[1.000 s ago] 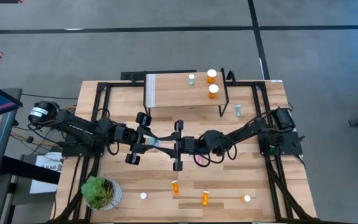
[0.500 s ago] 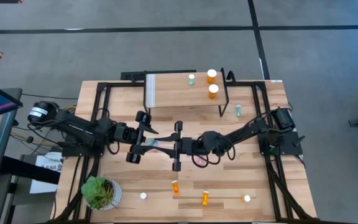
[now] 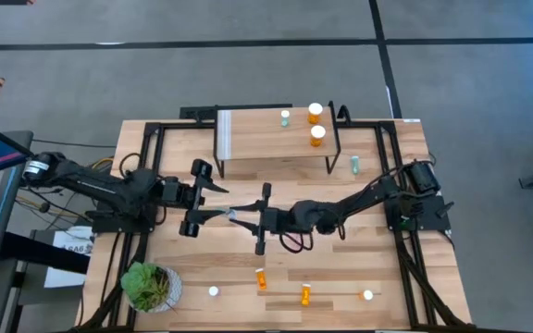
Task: Pick and place medicine bottles onto shelf by color
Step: Put the left small blue pill bottle on the shelf aligned with the other small blue pill bottle
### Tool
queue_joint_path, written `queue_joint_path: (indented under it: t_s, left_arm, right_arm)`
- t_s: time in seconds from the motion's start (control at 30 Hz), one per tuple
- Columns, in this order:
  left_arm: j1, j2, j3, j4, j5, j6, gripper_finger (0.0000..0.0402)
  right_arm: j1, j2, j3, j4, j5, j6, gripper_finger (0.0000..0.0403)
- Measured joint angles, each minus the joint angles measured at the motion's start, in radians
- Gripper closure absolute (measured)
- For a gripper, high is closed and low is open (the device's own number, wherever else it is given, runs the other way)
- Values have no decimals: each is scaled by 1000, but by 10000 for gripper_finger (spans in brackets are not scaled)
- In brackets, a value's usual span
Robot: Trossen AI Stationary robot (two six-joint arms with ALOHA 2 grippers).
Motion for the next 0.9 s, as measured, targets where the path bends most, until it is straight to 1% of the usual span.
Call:
queue_joint_path:
  t_s: [0.17, 0.33, 0.6, 0.73, 0.9]
  left_arm:
    - [0, -60, 0, -263, -93, -29, 202]
    - [0, -76, 2, -450, -143, -70, 217]
    - [0, -74, 1, -539, -152, -79, 232]
    - [0, -73, 0, -604, -154, -93, 233]
    - [0, -69, 0, -634, -193, -113, 233]
  right_arm:
    - [12, 0, 0, -100, 95, 0, 274]
    - [27, 1, -4, -192, 176, 0, 273]
    - [61, 1, -3, -265, 279, 0, 271]
    - [79, 1, -1, -265, 285, -7, 271]
    - [86, -10, 0, -264, 285, -8, 271]
